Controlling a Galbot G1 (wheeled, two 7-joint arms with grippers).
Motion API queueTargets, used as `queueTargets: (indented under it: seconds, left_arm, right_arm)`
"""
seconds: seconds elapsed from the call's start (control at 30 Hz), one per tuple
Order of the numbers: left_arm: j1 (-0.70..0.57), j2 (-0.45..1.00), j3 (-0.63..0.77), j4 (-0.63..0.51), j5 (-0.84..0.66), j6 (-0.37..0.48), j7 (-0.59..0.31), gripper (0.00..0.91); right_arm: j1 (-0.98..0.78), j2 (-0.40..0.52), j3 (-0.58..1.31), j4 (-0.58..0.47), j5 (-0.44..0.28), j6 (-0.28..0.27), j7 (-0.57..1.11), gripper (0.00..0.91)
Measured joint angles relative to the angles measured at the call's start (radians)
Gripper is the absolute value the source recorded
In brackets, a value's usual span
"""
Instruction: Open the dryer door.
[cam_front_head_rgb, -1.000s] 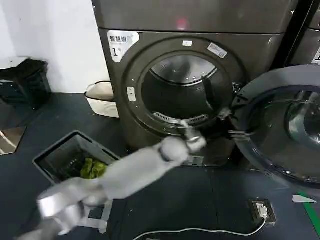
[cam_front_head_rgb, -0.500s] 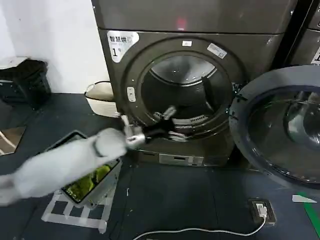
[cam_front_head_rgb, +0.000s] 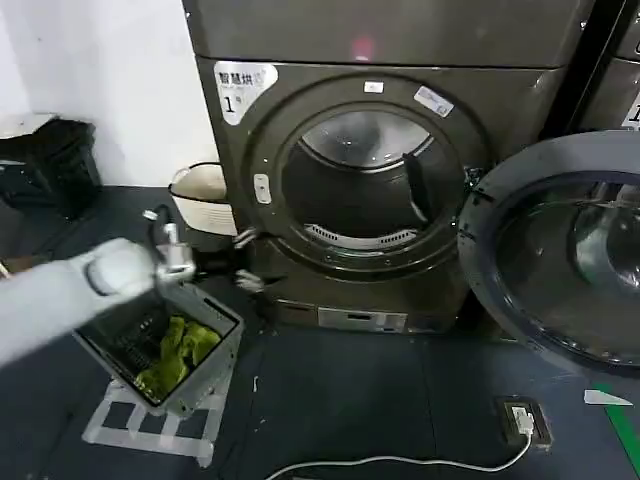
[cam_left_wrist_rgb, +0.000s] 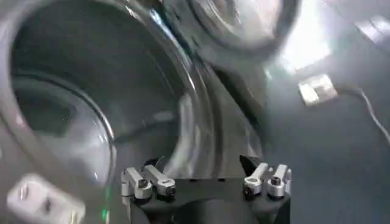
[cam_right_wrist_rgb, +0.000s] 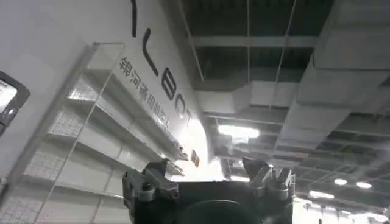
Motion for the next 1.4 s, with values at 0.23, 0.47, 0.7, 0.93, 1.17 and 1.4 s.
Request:
queueTargets:
  seconds: [0.23,0.47,0.7,0.93,1.17,1.4]
  left_arm:
    - [-0.189,0.025,0.163,0.132,0.141,-0.079,0.207,0.907]
    - [-0.247,0.008,0.196,0.243,0.294,-0.202,0.357,0.907]
    - [-0.263,0.007,0.178,0.369,0.428,-0.269,0.41,0.907]
    - [-0.233,0.011,0.107,0.414,0.541,-0.276,0.422,0.907]
    - [-0.219,0.023,0.056,0.443,0.594,-0.286,0.425,0.907]
    - [-0.197,0.026,0.019,0.427,0.606,-0.313,0.423,0.907]
  right_arm:
    - [-0.002,-0.003,-0.004,-0.014,-0.002,0.004,-0.002,0.907]
    - [0.0,-0.002,-0.012,-0.023,-0.002,0.004,-0.004,0.907]
    - [0.005,0.0,-0.017,-0.021,-0.002,0.004,-0.004,0.907]
    - [0.007,0.004,-0.021,-0.009,-0.003,0.003,-0.003,0.907]
    - [0.007,0.01,-0.026,0.001,-0.004,0.001,-0.003,0.907]
    - [0.006,0.016,-0.028,0.011,-0.004,0.0,-0.003,0.907]
